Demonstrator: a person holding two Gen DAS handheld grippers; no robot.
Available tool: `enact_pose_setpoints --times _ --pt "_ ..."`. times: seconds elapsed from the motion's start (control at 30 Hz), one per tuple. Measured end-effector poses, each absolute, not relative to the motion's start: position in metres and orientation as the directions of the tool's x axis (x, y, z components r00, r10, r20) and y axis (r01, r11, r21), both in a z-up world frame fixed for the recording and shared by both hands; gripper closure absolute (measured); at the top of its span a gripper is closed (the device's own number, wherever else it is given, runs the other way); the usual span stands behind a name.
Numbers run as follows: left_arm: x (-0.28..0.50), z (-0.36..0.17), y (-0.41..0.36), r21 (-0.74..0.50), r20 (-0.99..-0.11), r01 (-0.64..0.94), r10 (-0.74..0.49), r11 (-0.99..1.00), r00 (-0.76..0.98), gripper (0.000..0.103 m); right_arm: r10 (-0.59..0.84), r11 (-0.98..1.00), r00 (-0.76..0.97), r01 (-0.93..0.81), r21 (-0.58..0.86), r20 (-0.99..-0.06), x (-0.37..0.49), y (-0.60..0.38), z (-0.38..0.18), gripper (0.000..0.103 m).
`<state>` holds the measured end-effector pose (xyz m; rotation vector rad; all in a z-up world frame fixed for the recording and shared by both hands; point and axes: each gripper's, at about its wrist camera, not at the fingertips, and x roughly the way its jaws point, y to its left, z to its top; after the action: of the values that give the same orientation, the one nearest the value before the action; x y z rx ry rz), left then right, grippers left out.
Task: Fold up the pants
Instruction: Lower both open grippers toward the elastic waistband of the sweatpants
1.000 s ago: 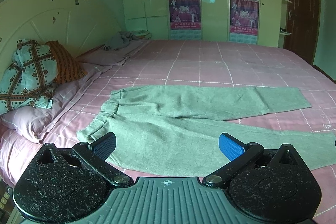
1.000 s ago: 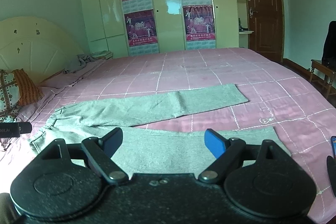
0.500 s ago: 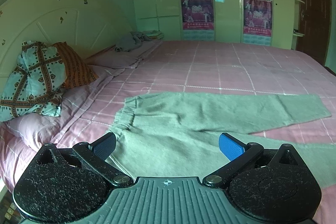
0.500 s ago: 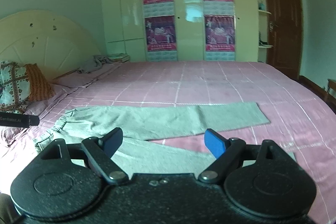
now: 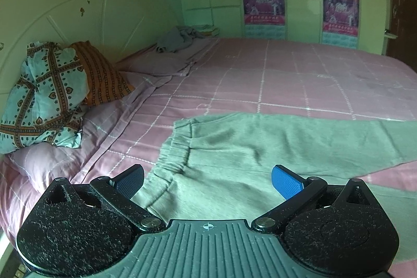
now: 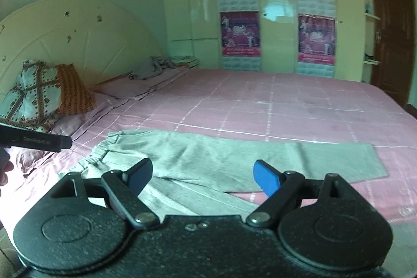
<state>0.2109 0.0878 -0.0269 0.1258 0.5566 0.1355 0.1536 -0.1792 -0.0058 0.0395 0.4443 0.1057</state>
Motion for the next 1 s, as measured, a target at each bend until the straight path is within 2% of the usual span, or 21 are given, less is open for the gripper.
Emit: enact_pose_setpoints --times 0.33,0.53,1.0 --pt "0.300 -0.071 0.122 0.224 -0.635 -0.114 0.234 0.968 0.736 0.000 0.181 0.982 0.849 -0.181 0.050 -0.497 0.235 -0.160 -0.023 0.018" --pt "0.349 -0.098 0.144 0.210 -0.669 -0.140 0.247 0.967 0.701 0.000 0.210 0.969 0.822 -0.245 0.004 -0.528 0.288 -0.152 -0.040 0.020" --pt "0.472 -0.162 0.179 0.173 -0.758 -0.148 0.228 0.974 0.611 0.000 0.279 0.940 0.704 -0.340 0.036 -0.653 0.426 -0.144 -0.098 0.019"
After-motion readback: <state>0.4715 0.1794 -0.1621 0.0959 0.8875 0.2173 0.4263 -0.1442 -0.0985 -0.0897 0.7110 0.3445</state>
